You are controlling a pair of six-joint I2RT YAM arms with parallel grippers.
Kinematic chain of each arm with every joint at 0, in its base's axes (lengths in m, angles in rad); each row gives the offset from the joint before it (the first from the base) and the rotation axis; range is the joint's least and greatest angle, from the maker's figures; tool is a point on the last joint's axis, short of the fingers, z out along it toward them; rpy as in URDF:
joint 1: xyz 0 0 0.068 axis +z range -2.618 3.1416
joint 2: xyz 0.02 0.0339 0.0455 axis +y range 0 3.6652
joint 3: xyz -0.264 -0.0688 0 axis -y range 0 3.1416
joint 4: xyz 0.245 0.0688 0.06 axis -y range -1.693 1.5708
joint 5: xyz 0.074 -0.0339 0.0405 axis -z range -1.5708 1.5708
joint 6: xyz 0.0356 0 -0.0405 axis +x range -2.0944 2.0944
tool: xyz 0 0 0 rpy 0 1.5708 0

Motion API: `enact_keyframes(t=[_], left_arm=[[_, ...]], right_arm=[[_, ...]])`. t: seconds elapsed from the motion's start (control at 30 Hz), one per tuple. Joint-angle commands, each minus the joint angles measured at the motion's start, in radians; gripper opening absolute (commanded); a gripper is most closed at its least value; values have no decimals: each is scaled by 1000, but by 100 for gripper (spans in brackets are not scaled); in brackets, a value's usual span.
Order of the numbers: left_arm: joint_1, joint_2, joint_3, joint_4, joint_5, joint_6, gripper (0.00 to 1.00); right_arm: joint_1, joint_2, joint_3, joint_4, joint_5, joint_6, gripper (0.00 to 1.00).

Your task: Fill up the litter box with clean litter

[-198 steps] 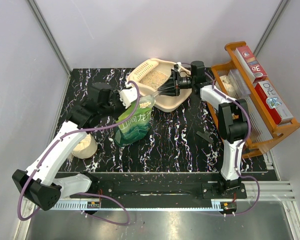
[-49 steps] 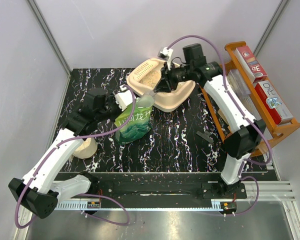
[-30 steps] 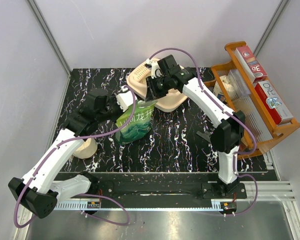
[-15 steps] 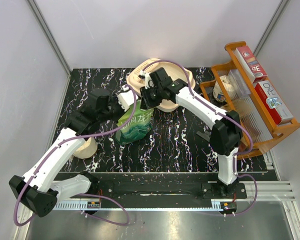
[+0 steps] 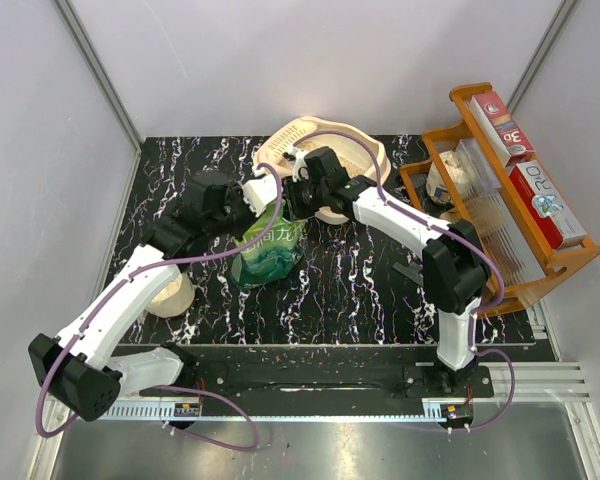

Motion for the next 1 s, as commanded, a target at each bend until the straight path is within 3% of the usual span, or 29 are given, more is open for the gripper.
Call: enact_keyframes(t=[0.0,0.1,0.37,0.57,0.83,0.97], left_arm=[[-1,-4,26,56,-14,-18,0],[-3,-10,6,62,-22,-12,0],[-3,-16,-6,71,-40,14,0],[-3,-42,-17,48,-50,43,0],[-3,-70,-11,3,-53,121,0],[-3,-99,-23,0,-44,164,0]], right_arm=[[5,96,-89,61,-186,160,0],[-9,95,-141,255,-424,266,0],[-70,101,-200,583,-669,498,0],[-159,83,-162,591,-763,570,0],[-251,84,-22,468,-978,618,0],[-297,75,-17,467,-972,716,0]])
